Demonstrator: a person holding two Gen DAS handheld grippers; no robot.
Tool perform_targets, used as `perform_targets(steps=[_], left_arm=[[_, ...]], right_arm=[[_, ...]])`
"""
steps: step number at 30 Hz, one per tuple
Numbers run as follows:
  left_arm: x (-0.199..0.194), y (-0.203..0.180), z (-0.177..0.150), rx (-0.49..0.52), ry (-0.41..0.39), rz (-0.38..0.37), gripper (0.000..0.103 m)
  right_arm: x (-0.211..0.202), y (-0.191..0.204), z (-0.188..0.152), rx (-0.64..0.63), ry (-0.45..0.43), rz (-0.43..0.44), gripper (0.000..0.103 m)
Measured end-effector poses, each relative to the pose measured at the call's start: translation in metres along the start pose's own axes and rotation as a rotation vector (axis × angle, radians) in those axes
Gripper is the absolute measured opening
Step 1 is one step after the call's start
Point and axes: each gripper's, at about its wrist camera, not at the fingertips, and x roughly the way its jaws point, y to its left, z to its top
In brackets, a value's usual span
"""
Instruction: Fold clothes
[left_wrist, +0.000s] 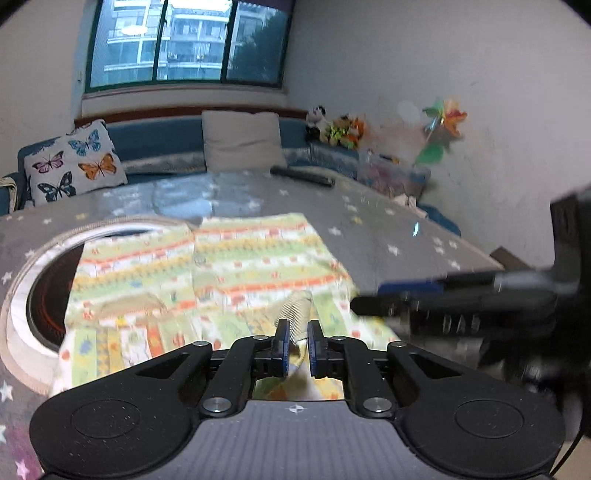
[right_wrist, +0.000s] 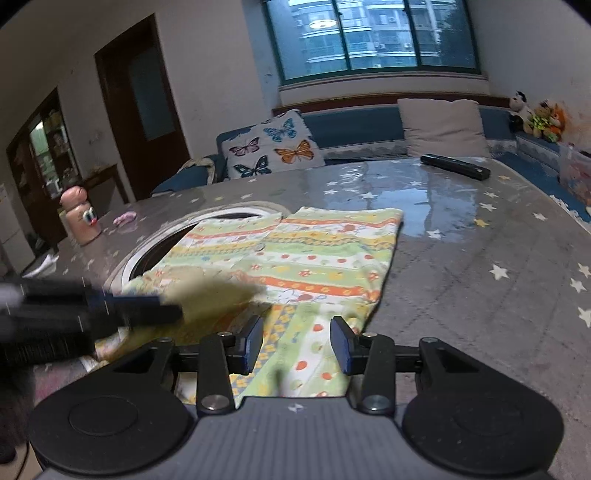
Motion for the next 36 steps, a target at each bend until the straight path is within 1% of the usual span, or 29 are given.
perform_targets(steps=[1,4,5,7,9,10,12,18,21,22,23,25,27,30,32,34,36], left_arm=[[-0.002,0.001,-0.002,0.005,0.005,-0.01,0.017],[-0.009,0.003,-0.008,0.019,-0.005,-0.015,0.033],[-0.013,0.005,-0.009,0.022,-0.011,-0.011,0.036],[-0.019,0.012,-0.009,0.018,-0.02,0.001,0.036],[-0.026,0.021,-0.011,0.01,-0.03,0.028,0.036],[-0.029,0.028,-0.012,0.003,-0.033,0.049,0.036],[-0.034,0.042,-0.013,-0.017,-0.034,0.095,0.036],[-0.047,0.088,-0.02,-0.082,-0.018,0.231,0.036],[-0.051,0.108,-0.026,-0.112,-0.006,0.287,0.036],[-0.051,0.113,-0.027,-0.117,-0.002,0.3,0.036],[-0.051,0.116,-0.029,-0.12,0.004,0.311,0.036],[-0.05,0.122,-0.031,-0.123,0.013,0.328,0.036],[-0.049,0.125,-0.033,-0.113,0.02,0.341,0.036],[-0.047,0.129,-0.035,-0.102,0.028,0.348,0.036],[-0.044,0.131,-0.035,-0.096,0.034,0.349,0.034],[-0.04,0.132,-0.035,-0.088,0.042,0.355,0.034],[-0.039,0.132,-0.033,-0.082,0.04,0.355,0.032]], right_arm=[[0.0,-0.001,0.001,0.007,-0.001,0.003,0.041],[0.002,0.0,0.003,0.017,0.007,0.02,0.041],[0.004,0.001,0.003,0.02,0.011,0.026,0.04],[0.009,0.005,0.003,0.023,0.021,0.044,0.04],[0.015,0.011,0.003,0.02,0.038,0.062,0.039],[0.019,0.014,0.002,0.018,0.046,0.071,0.037],[0.026,0.02,0.001,0.008,0.062,0.077,0.036],[0.049,0.028,-0.002,0.013,0.104,0.056,0.034],[0.053,0.031,-0.004,0.009,0.107,0.039,0.026],[0.054,0.033,-0.004,0.004,0.106,0.03,0.021],[0.054,0.035,-0.004,-0.001,0.104,0.021,0.013],[0.054,0.038,-0.004,-0.012,0.1,0.007,0.008],[0.049,0.041,-0.001,-0.024,0.084,-0.009,0.007],[0.036,0.044,0.006,-0.049,0.037,-0.045,0.007],[0.032,0.043,0.01,-0.048,0.033,-0.053,0.007],[0.036,0.043,0.008,-0.051,0.04,-0.07,0.007],[0.045,0.042,0.005,-0.056,0.061,-0.089,0.007]])
